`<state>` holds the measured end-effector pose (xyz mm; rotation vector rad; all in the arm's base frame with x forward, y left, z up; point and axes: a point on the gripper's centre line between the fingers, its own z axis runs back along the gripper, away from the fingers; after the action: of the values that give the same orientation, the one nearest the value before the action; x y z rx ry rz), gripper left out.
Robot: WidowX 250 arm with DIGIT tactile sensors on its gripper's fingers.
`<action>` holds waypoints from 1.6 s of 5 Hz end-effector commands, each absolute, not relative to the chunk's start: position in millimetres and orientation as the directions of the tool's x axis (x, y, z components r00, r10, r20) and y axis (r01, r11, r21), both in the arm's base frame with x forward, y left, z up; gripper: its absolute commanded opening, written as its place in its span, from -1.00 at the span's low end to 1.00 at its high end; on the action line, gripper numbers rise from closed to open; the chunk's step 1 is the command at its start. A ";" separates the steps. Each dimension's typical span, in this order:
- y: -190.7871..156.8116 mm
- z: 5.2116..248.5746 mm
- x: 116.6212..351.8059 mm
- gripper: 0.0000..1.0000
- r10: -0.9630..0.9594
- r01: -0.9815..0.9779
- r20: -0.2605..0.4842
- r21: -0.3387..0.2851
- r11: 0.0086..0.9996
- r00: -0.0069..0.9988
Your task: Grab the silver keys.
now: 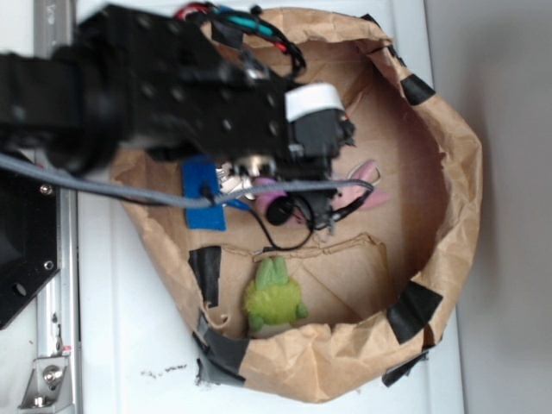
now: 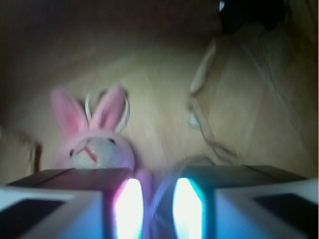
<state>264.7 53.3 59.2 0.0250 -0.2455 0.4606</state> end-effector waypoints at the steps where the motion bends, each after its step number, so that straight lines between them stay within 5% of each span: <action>1: 69.7 105.0 247.0 1.00 0.445 -0.431 0.263 -0.112 0.895 0.856; 3: 70.6 95.0 230.8 1.00 0.387 -0.374 0.255 -0.099 0.922 0.886; 8: 77.1 32.1 253.5 1.00 0.294 -0.297 0.236 -0.023 0.955 0.926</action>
<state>247.0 71.6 28.7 0.0084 -0.2232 0.3087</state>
